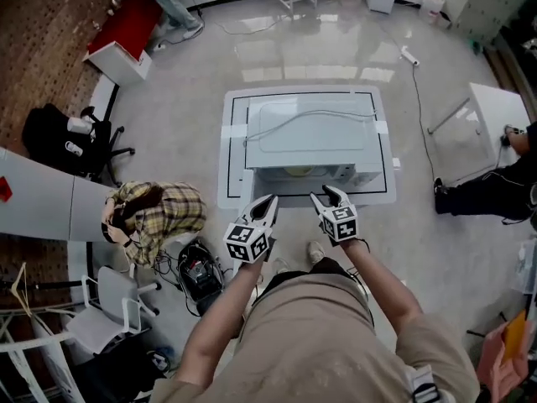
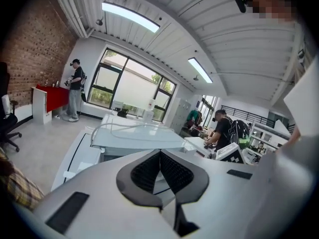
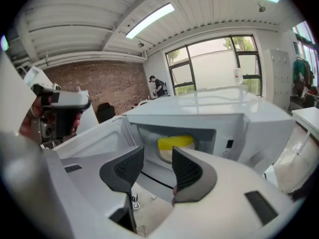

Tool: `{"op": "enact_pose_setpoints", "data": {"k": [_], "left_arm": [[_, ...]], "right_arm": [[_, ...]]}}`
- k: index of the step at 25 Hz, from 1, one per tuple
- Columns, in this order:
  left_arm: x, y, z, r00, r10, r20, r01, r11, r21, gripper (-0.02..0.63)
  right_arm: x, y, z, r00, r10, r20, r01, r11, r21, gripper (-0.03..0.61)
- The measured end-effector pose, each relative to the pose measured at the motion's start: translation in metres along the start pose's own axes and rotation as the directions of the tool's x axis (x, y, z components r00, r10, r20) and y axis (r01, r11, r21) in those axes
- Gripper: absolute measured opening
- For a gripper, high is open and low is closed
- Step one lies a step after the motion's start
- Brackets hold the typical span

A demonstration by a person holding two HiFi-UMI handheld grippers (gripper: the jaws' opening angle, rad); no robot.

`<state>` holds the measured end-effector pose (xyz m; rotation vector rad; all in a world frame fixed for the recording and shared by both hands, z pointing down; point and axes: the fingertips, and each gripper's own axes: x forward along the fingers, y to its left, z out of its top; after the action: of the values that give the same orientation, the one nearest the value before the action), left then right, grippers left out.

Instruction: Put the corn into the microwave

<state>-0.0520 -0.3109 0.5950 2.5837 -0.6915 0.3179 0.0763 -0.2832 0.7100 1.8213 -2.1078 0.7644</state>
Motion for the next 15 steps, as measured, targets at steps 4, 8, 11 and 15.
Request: {"op": "enact_pose_setpoints", "data": {"k": [4,8,11,15], "left_arm": [[-0.021,-0.023,0.032,0.994,-0.059,0.088,0.056,0.998,0.042,0.005],[-0.04,-0.043,0.052,0.98,-0.123,0.155,0.111,0.991,0.08,0.005],[-0.053,-0.061,0.063,0.967,-0.172,0.188,0.154,0.982,0.108,0.005],[-0.069,-0.088,0.075,0.953,-0.227,0.201,0.197,0.967,0.159,0.005]], "right_arm": [[-0.06,0.004,0.039,0.994,-0.041,0.106,0.04,0.999,0.018,0.181],[-0.114,0.005,0.072,0.973,-0.112,0.203,0.112,0.994,0.01,0.181],[-0.153,0.006,0.089,0.954,-0.156,0.257,0.156,0.988,0.019,0.181],[-0.199,0.015,0.107,0.927,-0.184,0.327,0.176,0.983,0.056,0.181]]}}
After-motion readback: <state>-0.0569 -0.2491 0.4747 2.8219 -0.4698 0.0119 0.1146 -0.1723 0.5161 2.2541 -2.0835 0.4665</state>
